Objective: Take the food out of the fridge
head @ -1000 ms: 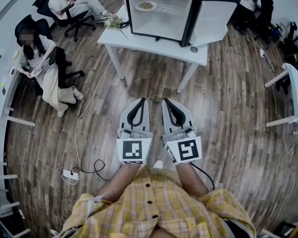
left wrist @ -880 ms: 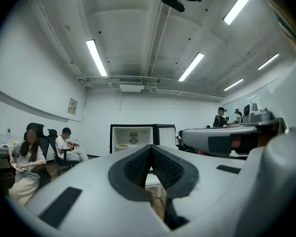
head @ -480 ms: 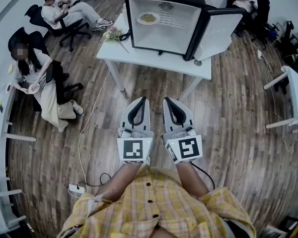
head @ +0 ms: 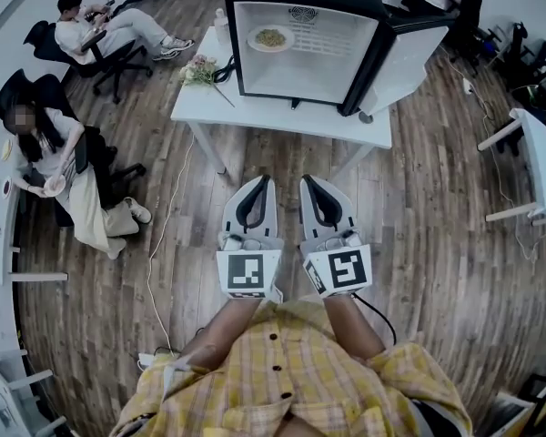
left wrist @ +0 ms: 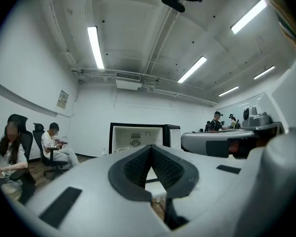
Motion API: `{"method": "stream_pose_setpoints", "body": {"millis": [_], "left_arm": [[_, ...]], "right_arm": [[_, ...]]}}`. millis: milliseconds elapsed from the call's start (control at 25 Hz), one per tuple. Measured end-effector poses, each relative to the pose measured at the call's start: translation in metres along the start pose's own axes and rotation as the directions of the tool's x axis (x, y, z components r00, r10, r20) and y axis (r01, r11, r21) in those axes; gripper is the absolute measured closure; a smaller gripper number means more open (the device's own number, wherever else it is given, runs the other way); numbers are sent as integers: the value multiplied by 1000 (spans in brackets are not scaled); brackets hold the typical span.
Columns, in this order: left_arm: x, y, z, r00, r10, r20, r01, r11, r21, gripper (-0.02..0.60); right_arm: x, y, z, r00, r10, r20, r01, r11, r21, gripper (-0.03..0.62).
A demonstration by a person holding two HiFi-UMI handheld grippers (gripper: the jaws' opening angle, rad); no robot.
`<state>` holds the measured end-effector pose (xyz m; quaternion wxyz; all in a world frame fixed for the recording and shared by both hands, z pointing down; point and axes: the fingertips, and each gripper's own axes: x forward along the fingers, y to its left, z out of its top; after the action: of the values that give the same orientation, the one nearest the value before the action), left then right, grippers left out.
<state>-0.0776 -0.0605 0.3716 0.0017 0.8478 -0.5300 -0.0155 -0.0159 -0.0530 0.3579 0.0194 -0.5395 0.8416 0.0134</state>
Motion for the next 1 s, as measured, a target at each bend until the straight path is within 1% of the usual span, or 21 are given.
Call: {"method": "stream_pose_setpoints", "body": {"millis": [80, 240, 400, 560, 720, 1000], "left_arm": [[2, 6, -3, 1000, -3, 1, 3, 1000, -4, 574], [8, 13, -15, 1000, -11, -29, 10, 999, -33, 574], [23, 21, -17, 1000, -19, -25, 19, 1000, -17, 574], [46, 32, -23, 999, -14, -33, 13, 1000, -12, 574], [77, 44, -28, 999, -2, -38, 2, 1000, -2, 574], [130, 59, -29, 999, 11, -42, -11, 1000, -4, 574]], "right_arm": [[5, 1, -1, 1000, -10, -8, 10, 1000, -7, 586], [14, -5, -4, 999, -38, -12, 37, 999, -14, 586], [28, -10, -12, 999, -40, -23, 40, 999, -10, 586], [50, -22, -16, 999, -47, -14, 46, 999, -13, 586], [78, -43, -19, 999, -48, -5, 48, 999, -7, 586], [124, -76, -25, 999, -34, -18, 34, 999, -2, 586]]}}
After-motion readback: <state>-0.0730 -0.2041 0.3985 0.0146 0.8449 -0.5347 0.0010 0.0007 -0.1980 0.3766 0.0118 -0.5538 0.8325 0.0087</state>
